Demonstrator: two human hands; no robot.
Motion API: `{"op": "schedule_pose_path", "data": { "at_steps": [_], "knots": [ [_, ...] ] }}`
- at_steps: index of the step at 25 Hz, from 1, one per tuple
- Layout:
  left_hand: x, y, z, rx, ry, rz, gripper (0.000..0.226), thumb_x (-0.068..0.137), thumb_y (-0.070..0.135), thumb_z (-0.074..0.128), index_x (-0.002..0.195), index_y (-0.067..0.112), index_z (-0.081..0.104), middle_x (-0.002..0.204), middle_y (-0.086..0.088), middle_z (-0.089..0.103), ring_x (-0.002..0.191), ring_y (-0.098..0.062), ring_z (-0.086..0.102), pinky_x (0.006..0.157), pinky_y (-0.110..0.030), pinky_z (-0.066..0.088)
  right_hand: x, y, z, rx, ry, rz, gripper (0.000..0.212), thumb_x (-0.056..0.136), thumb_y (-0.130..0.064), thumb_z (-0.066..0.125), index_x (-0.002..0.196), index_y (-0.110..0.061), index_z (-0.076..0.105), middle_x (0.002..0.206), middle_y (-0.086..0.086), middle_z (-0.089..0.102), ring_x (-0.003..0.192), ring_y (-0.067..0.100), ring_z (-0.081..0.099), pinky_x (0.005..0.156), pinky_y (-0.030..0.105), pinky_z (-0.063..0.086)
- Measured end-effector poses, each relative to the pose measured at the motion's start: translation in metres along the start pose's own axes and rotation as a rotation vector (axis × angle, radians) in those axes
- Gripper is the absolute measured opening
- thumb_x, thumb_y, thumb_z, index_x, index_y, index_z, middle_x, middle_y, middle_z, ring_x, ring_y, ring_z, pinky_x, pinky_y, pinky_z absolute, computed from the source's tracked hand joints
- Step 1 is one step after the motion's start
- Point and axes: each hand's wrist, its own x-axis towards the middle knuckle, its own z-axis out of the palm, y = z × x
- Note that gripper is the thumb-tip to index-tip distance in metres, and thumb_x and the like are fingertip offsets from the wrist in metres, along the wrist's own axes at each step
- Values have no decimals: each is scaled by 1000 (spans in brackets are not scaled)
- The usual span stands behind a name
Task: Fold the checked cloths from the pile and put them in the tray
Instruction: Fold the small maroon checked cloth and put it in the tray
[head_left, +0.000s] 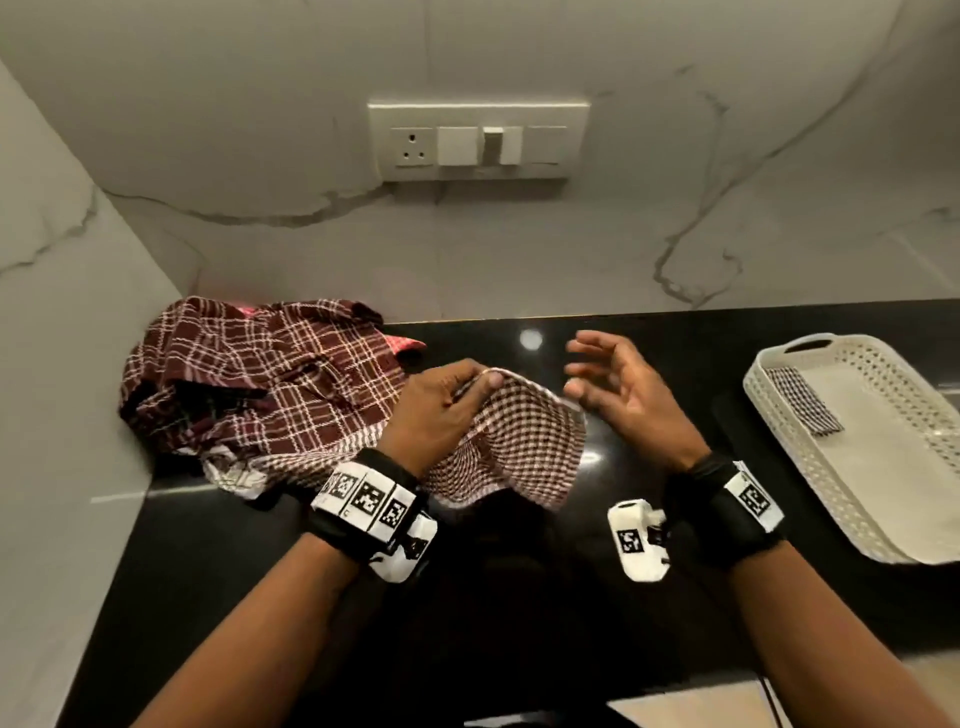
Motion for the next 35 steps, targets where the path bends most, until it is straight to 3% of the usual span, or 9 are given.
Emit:
{"op": "schedule_pose_path", "data": {
  "at_steps": [3, 6, 12, 17, 20, 24, 31, 33, 35],
  "knots": [
    [9, 33, 37, 91, -128, -6, 21, 94, 41, 61, 93, 24, 73, 80, 12, 70, 76, -2, 66, 68, -25, 55, -15, 15, -12, -35, -192, -48, 43, 84, -27, 78, 123, -15, 64, 113, 1, 72, 107, 14, 69, 93, 27, 55],
    [15, 46, 58, 62, -197, -71, 23, 88, 47, 66, 90, 25, 73, 80, 11, 71, 75, -2, 66, 66, -24, 55, -16, 28, -36, -126, 4, -101, 12, 94, -16, 67, 103, -12, 74, 95, -2, 75, 90, 8, 70, 80, 21, 53],
    [-38, -13, 84, 179, -255, -360, 9, 91, 25, 69, 91, 17, 74, 88, -1, 74, 85, -18, 67, 84, -40, 53, -33, 82, -113, -190, 257, 172, 15, 96, -17, 62, 98, -9, 75, 91, 5, 75, 89, 16, 70, 84, 32, 55],
    [-38, -32, 95, 508, 146, -488, 13, 83, 6, 55, 89, 8, 67, 86, -18, 70, 84, -36, 64, 78, -39, 48, -67, 112, -140, -218, 139, 160, 14, 95, -32, 63, 93, -24, 74, 86, -10, 75, 81, 1, 69, 69, 11, 52],
    [-17, -35, 85, 556, 186, -591, 21, 82, 5, 53, 95, 9, 68, 95, -21, 70, 93, -39, 64, 83, -40, 48, -61, 118, -165, -172, 222, 152, 17, 94, -39, 64, 95, -26, 75, 89, -7, 76, 84, 7, 71, 72, 20, 57],
    [7, -30, 65, 271, 3, -524, 24, 84, -6, 46, 91, 5, 66, 92, -16, 67, 91, -31, 61, 84, -37, 46, -46, 135, -184, -176, 268, 237, 16, 95, -27, 66, 98, -14, 75, 93, 6, 75, 91, 22, 71, 88, 43, 58],
    [25, -6, -6, -146, -287, -521, 11, 83, 25, 70, 92, 19, 73, 91, -4, 74, 82, -16, 66, 79, -31, 51, -40, 105, -238, -170, 167, 308, 10, 85, -37, 75, 92, -29, 78, 88, -10, 77, 79, 2, 73, 61, 9, 51],
    [54, -15, -12, 30, -292, -516, 8, 85, 25, 71, 91, 20, 73, 94, -5, 74, 87, -18, 68, 79, -28, 51, -4, 98, -243, -242, 132, 297, 9, 86, -33, 74, 91, -27, 78, 91, -7, 77, 80, -2, 71, 65, 8, 50],
    [82, -29, 2, 474, -307, -505, 17, 89, 22, 66, 104, 14, 70, 107, -11, 71, 97, -26, 65, 85, -33, 50, 36, 104, -231, -423, 140, 341, 21, 89, -29, 72, 106, -18, 75, 107, 2, 75, 95, 9, 69, 82, 24, 51]
  ]
}}
